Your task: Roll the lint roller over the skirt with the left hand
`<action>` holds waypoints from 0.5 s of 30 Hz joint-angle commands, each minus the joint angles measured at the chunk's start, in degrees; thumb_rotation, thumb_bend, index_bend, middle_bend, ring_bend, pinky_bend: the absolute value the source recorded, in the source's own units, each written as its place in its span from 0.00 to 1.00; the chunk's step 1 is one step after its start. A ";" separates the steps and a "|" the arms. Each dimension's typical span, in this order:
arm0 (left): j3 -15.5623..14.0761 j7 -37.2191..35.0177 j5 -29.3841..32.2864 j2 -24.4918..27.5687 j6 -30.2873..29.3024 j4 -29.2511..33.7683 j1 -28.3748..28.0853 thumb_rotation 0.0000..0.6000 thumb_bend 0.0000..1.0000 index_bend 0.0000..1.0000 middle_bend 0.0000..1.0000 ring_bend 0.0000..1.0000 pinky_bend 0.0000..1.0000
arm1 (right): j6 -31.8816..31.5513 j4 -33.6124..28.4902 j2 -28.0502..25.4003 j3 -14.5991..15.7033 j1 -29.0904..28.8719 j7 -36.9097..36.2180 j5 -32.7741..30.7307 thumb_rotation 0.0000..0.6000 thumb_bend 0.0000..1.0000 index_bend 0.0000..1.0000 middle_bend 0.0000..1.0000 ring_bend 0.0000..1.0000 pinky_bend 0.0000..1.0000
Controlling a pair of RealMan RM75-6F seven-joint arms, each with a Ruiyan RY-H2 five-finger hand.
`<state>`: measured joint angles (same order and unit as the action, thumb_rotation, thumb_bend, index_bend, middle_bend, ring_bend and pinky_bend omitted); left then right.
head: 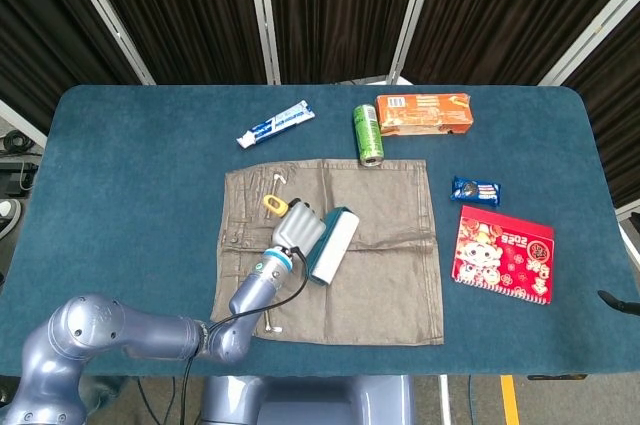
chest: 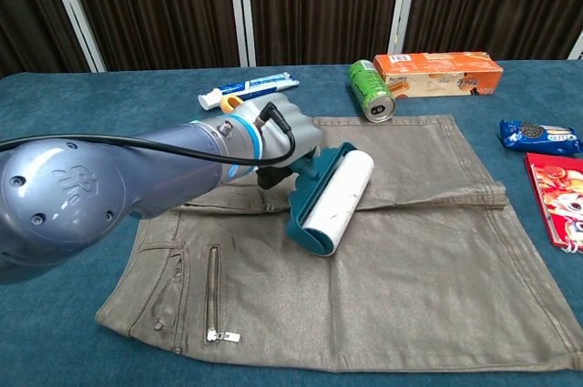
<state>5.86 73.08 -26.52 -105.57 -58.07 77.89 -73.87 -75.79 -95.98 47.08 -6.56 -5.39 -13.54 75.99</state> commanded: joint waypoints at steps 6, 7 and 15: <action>-1.38 0.62 1.07 2.69 -1.67 1.49 1.27 1.00 0.92 0.67 0.46 0.40 0.47 | -0.99 -0.43 -0.34 0.09 0.53 -0.21 0.56 1.00 0.00 0.00 0.00 0.00 0.00; -1.79 0.53 1.15 3.56 -1.84 1.90 1.70 1.00 0.92 0.67 0.46 0.40 0.47 | -1.15 -0.55 -0.39 0.11 0.60 -0.18 0.67 1.00 0.00 0.00 0.00 0.00 0.00; -5.37 -1.10 0.90 9.57 -2.39 3.48 5.27 1.00 0.92 0.67 0.46 0.40 0.47 | -1.88 -1.59 -0.63 0.30 0.81 0.68 1.51 1.00 0.00 0.00 0.00 0.00 0.00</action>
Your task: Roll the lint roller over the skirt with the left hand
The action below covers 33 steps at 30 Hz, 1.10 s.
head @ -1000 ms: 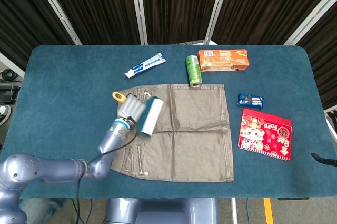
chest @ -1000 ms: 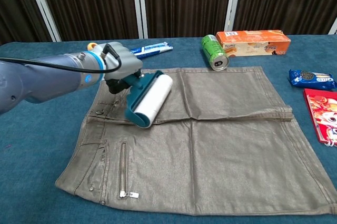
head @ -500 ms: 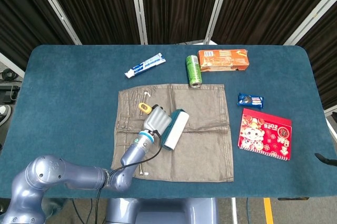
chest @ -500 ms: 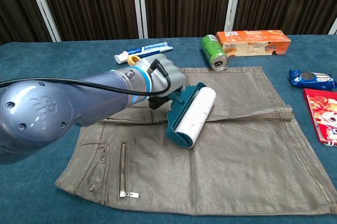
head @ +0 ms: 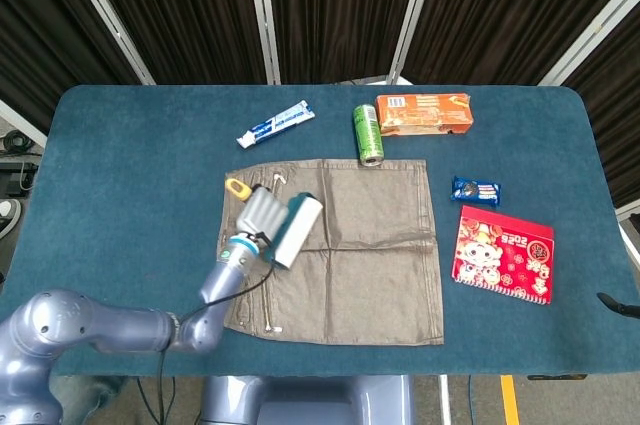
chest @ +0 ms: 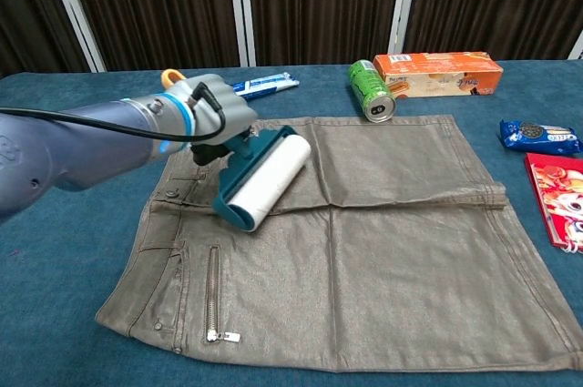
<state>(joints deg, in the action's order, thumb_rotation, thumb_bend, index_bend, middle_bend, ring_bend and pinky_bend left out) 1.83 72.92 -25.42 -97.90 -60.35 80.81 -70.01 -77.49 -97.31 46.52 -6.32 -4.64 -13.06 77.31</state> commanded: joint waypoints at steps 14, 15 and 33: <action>-7.75 -9.58 -3.89 11.06 1.30 -0.26 10.38 1.00 0.92 0.67 0.46 0.40 0.47 | -1.46 -2.09 -0.23 0.49 0.24 2.02 2.14 1.00 0.00 0.00 0.00 0.00 0.00; -8.02 -10.54 -4.55 11.56 1.53 -0.46 11.03 1.00 0.92 0.67 0.46 0.40 0.47 | -1.51 -2.17 -0.20 0.53 0.23 2.23 2.25 1.00 0.00 0.00 0.00 0.00 0.00; -5.75 -23.15 -10.53 16.83 3.39 0.11 17.70 1.00 0.00 0.00 0.00 0.00 0.00 | -1.91 -3.59 0.14 1.19 0.15 4.69 3.51 1.00 0.00 0.00 0.00 0.00 0.00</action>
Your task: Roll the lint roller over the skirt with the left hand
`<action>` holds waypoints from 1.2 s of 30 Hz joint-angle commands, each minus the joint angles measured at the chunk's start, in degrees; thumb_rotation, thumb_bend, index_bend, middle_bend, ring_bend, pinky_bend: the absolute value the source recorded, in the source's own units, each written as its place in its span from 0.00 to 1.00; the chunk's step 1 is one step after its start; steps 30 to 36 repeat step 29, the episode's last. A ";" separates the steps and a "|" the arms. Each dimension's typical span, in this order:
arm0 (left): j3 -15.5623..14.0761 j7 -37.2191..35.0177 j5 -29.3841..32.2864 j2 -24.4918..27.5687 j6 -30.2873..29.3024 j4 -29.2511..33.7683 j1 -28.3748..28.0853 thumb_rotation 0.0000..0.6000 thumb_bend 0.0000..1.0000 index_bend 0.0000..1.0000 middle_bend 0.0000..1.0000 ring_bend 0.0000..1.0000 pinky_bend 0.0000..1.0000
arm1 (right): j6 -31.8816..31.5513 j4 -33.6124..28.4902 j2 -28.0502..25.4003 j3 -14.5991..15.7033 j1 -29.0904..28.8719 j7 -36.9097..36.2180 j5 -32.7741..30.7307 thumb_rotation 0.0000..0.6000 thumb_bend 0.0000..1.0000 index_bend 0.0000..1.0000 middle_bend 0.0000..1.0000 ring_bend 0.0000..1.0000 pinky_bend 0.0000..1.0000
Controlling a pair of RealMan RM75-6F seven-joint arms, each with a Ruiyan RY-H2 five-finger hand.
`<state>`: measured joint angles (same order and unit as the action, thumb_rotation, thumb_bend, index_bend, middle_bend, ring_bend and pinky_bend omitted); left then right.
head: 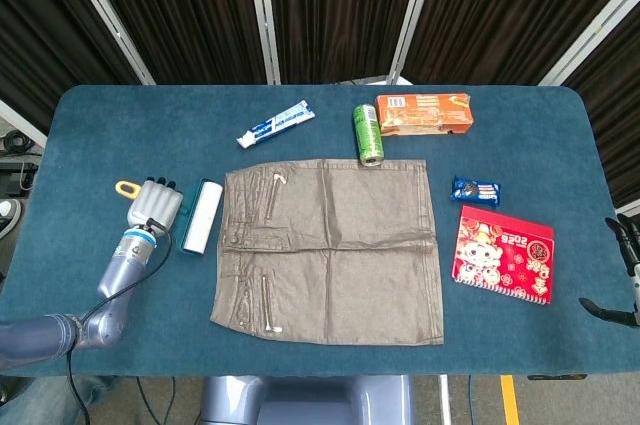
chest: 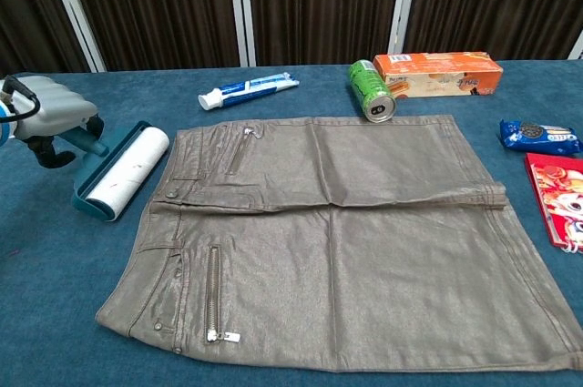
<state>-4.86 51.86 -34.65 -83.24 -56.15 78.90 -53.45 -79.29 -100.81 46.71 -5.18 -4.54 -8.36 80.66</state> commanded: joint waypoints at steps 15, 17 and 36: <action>4.06 -26.59 -21.11 17.30 -23.37 20.24 17.28 1.00 0.00 0.00 0.00 0.00 0.00 | -3.41 -1.18 -1.23 1.21 1.27 -2.21 4.98 1.00 0.00 0.00 0.00 0.00 0.00; 3.41 -29.81 -24.43 18.02 -27.87 22.92 21.00 1.00 0.00 0.00 0.00 0.00 0.00 | -3.94 -0.81 -1.07 1.21 1.39 -2.31 5.33 1.00 0.00 0.00 0.00 0.00 0.00; -1.84 -35.02 -35.83 20.45 -38.80 30.04 34.78 1.00 0.00 0.00 0.00 0.00 0.00 | -6.30 0.14 -0.32 1.16 2.12 -0.99 6.02 1.00 0.00 0.00 0.00 0.00 0.00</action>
